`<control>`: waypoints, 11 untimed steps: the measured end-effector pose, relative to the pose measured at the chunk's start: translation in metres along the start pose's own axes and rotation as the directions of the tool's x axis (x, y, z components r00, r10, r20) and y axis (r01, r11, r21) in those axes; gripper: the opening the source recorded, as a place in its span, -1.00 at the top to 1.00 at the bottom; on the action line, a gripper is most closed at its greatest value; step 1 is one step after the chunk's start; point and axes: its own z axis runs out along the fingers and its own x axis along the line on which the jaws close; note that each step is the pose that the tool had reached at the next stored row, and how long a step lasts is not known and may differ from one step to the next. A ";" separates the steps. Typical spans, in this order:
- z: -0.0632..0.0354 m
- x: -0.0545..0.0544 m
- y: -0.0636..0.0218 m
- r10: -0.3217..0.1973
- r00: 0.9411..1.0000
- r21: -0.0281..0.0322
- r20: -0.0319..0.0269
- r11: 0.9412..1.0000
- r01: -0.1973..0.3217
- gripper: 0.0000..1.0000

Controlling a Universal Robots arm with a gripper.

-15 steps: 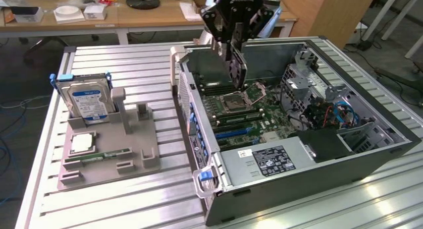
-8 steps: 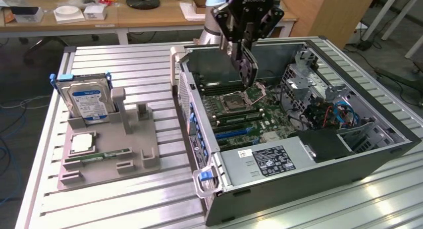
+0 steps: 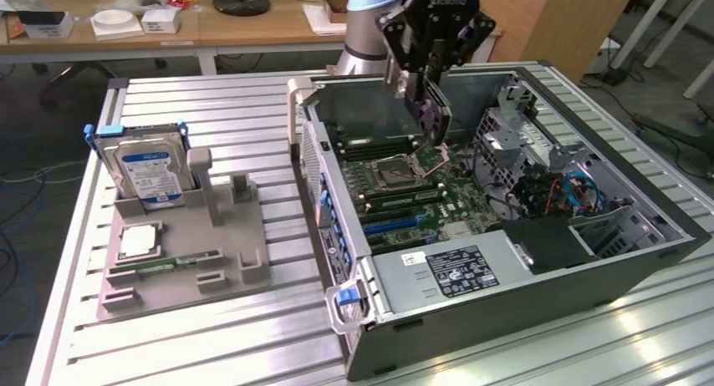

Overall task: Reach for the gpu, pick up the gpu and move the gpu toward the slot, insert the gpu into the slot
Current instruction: 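Pick up the gpu and move the gpu toward the slot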

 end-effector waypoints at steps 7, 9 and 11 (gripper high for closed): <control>0.0015 -0.026 0.0000 0.000 1.000 0.000 0.000 1.000 0.000 0.47; 0.0019 -0.033 -0.0001 0.000 1.000 0.000 0.000 1.000 0.000 0.47; 0.0024 -0.037 -0.0001 0.000 1.000 0.000 0.000 1.000 0.000 0.47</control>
